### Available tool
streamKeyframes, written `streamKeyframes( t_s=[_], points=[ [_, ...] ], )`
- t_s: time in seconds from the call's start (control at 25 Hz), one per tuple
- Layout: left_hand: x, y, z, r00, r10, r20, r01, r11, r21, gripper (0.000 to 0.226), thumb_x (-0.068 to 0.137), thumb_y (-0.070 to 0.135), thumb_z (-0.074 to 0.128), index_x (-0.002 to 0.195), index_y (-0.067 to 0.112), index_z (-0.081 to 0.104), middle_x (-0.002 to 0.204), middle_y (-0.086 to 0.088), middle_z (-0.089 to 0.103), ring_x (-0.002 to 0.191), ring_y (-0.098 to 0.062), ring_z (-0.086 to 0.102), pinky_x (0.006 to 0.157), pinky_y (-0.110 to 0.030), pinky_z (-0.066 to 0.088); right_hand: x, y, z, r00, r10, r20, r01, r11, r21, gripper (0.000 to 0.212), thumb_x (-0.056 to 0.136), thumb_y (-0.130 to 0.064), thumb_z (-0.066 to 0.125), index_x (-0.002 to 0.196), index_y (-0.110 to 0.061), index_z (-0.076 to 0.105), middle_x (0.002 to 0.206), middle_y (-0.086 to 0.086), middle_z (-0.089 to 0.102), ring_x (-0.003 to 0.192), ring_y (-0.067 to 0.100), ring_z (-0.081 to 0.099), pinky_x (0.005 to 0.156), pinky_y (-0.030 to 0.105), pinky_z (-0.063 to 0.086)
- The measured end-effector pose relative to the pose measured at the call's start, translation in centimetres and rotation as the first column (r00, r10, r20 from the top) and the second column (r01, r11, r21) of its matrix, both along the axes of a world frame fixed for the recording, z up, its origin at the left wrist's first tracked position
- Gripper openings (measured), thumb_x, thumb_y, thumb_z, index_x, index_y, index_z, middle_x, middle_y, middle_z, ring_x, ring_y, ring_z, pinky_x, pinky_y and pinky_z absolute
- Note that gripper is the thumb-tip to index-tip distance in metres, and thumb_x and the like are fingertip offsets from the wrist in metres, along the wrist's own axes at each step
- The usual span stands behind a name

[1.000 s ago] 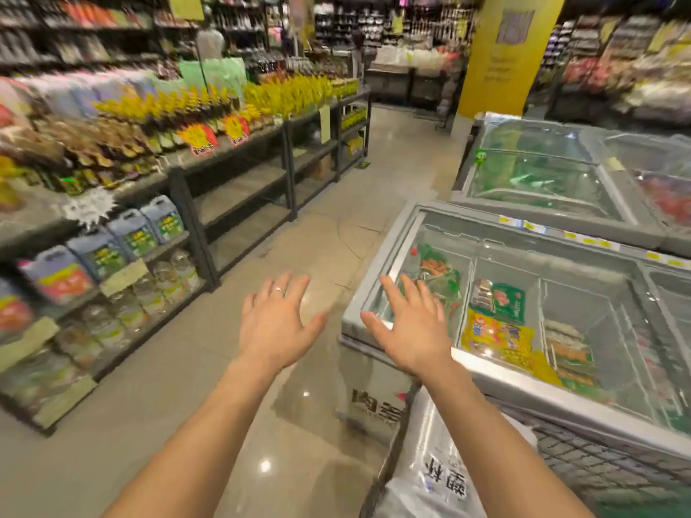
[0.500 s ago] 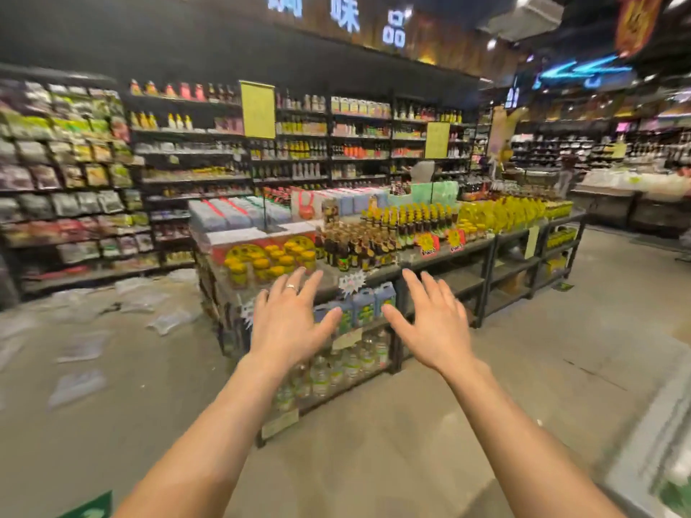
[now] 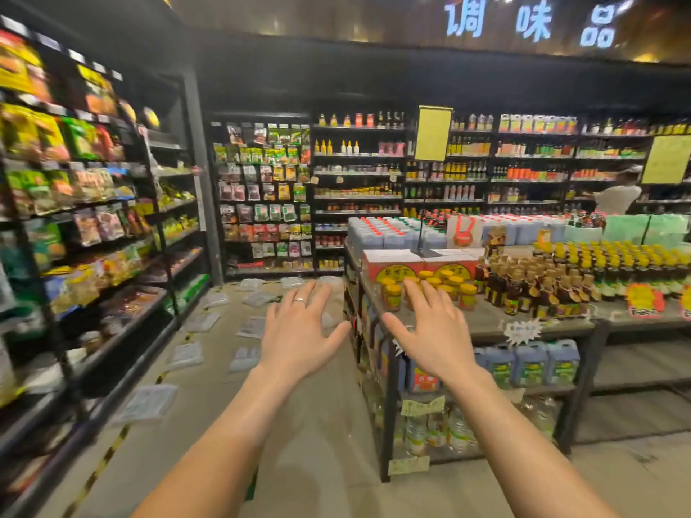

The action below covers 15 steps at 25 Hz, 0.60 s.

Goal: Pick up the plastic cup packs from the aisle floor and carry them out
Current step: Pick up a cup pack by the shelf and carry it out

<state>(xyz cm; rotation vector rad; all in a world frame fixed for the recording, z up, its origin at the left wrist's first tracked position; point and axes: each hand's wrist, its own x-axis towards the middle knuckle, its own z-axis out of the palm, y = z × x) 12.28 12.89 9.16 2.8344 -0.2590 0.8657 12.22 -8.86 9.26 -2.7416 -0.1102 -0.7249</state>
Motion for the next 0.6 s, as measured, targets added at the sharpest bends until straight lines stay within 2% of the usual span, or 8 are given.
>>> streamKeyframes(
  t_s=[0.2,0.36,0.6],
  points=[
    [8.8,4.0,-0.2,0.992,0.127,-0.001,-0.127,0.991,0.028,0.077,0.086,0.072,0.028,0.152,0.032,0.026,0.158,0.001,0.031,0.144,-0.021,0.028,0.113,-0.044,0.03,11.4,4.6,-0.2,0.995,0.096,0.02,-0.095,0.995,-0.026,0.084,0.084,-0.078,0.021,0.154,-0.033,0.015,0.161,0.002,0.021,0.147,0.026,0.018,0.116,0.046,0.025],
    [17.4,5.3,0.2,0.978,0.207,-0.003,-0.207,0.978,0.032,0.077,0.087,0.073,0.029,0.153,0.033,0.025,0.16,0.0,0.028,0.146,-0.022,0.025,0.114,-0.045,0.029,21.6,6.6,-0.2,0.987,0.156,0.033,-0.156,0.988,-0.006,0.078,0.088,-0.075,0.028,0.155,-0.035,0.014,0.162,-0.001,0.018,0.147,0.025,0.017,0.116,0.046,0.024],
    [28.6,6.9,0.2,0.964,0.266,-0.015,-0.266,0.964,0.006,0.076,0.087,0.073,0.033,0.152,0.034,0.025,0.159,0.0,0.029,0.147,-0.022,0.023,0.115,-0.049,0.028,34.2,9.0,-0.3,0.968,0.25,-0.002,-0.25,0.968,0.016,0.078,0.088,-0.075,0.029,0.154,-0.038,0.008,0.163,-0.001,0.016,0.149,0.024,0.012,0.117,0.047,0.019]
  ],
)
